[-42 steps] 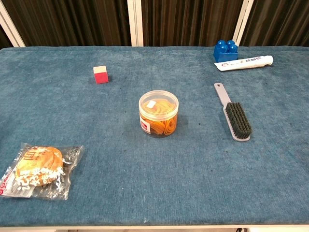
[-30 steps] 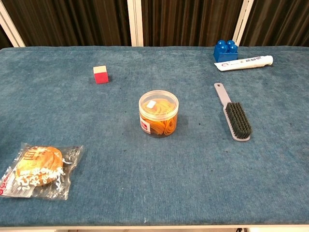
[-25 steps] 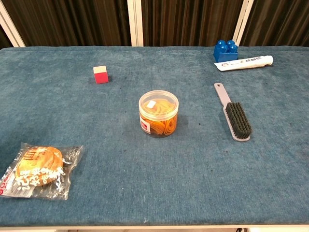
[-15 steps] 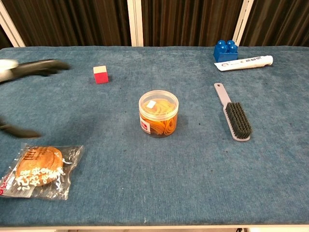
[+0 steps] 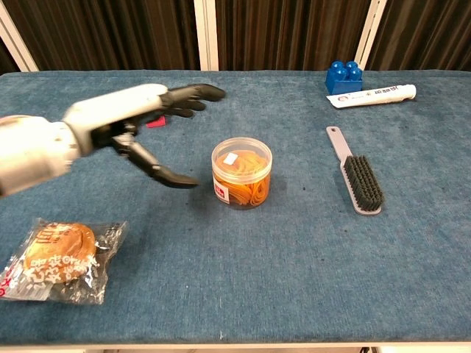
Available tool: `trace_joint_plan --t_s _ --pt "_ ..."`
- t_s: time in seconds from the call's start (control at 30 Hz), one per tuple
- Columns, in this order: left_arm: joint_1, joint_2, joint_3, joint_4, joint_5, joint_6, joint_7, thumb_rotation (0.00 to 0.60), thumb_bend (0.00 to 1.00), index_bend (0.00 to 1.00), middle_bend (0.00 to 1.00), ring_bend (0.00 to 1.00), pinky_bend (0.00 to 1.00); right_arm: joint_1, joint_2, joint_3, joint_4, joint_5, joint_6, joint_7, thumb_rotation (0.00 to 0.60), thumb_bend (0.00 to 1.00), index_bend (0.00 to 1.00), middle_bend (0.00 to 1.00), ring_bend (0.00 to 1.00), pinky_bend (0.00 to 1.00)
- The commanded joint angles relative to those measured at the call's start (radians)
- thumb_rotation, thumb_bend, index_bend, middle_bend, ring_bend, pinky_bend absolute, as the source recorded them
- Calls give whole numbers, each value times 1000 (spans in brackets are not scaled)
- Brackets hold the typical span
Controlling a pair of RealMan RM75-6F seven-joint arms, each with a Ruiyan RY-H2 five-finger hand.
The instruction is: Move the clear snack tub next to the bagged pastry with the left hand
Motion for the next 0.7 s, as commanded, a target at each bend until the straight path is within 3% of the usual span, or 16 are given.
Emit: trace_joint_plan --t_s 0.03,0.33,0.47,0.57,0.7 --pt "-43 -53 -23 42 -42 -37 43 600 81 20 9 0 64 1 3 1 0 4 -3 5 600 271 0 0 0 0" --pt "-105 -145 -48 137 -146 -107 107 600 86 26 13 0 64 -5 14 2 -1 5 7 29 600 272 0 0 0 0" --pt "-119 -175 -56 170 -176 -112 128 600 113 130 80 17 87 -8 19 2 -2 5 10 41 600 272 0 0 0 0" --pt "-123 -193 -63 189 -193 -106 133 600 153 222 178 116 143 -12 22 1 -2 0 18 50 600 272 0 0 0 0" --pt "-125 -215 -69 209 -206 -84 144 600 280 359 327 328 268 -15 27 1 -1 -3 24 63 600 272 0 0 0 0"
